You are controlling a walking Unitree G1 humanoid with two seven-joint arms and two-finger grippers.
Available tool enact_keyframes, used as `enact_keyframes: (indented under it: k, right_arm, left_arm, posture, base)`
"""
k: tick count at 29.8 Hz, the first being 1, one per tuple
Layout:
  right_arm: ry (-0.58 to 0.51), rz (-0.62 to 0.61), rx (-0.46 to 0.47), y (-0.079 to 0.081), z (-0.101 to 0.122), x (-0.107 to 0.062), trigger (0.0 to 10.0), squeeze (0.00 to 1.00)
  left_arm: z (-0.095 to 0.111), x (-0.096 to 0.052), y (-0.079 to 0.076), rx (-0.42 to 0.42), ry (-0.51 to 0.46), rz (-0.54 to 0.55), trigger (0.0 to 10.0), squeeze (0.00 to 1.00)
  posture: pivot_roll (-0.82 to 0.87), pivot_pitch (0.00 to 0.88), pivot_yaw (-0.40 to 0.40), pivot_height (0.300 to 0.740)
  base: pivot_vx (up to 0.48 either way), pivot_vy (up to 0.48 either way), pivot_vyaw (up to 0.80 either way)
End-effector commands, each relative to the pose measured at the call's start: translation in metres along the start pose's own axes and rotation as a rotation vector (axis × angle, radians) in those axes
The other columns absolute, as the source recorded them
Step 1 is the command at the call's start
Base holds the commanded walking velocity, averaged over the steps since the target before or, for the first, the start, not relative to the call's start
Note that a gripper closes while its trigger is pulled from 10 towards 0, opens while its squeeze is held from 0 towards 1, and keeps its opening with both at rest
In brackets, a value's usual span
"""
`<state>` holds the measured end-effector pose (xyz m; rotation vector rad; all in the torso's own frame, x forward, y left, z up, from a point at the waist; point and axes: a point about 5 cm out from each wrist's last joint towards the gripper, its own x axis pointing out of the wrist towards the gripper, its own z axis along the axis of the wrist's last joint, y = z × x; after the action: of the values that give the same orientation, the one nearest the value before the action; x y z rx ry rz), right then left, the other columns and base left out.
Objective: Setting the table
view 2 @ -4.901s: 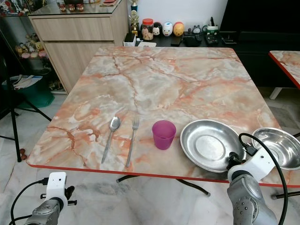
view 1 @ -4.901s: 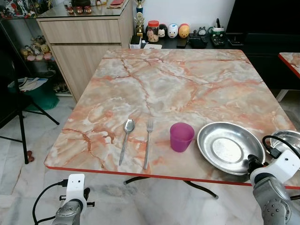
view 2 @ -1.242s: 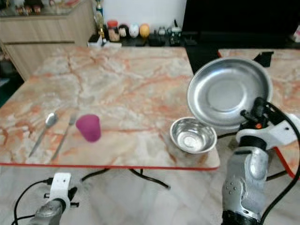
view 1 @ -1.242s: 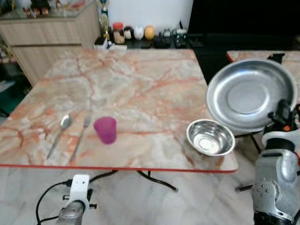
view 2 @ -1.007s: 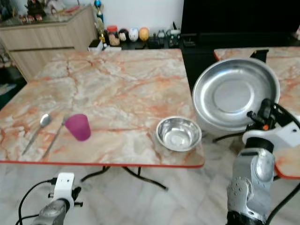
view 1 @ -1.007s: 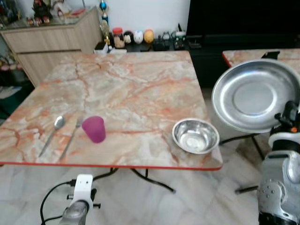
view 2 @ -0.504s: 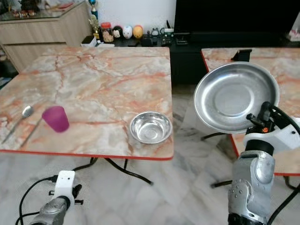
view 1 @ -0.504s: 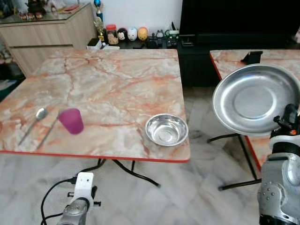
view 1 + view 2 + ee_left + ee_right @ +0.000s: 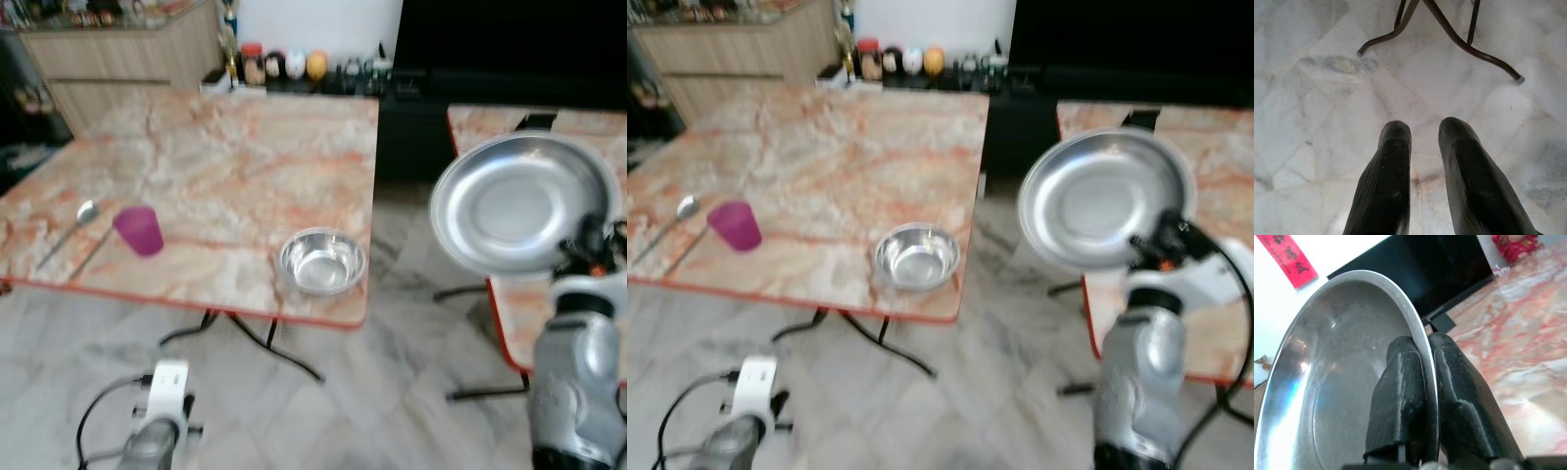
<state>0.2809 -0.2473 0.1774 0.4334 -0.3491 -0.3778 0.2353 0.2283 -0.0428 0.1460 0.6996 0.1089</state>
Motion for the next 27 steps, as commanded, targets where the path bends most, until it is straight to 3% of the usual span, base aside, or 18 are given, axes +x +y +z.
enact_keyframes:
  k: [1,27]
  right_arm:
    - [-0.028,-0.027,-0.004,-0.008,0.0073,-0.0003,10.0,0.0]
    - [-0.023,-0.042,-0.004,-0.0105,0.0073,0.0014,10.0,0.0]
  left_arm:
    - [0.0007,0.0006,-0.0056,0.002,0.002,-0.012,10.0,0.0]
    - [0.0017,0.001,-0.0079,0.004,0.002,-0.018,10.0,0.0]
  posture:
    - [-0.02,0.0,0.027,0.74]
    - [-0.02,0.0,0.031,0.74]
  base:
    - [0.0,-0.289,0.0]
    - [0.0,-0.287,0.0]
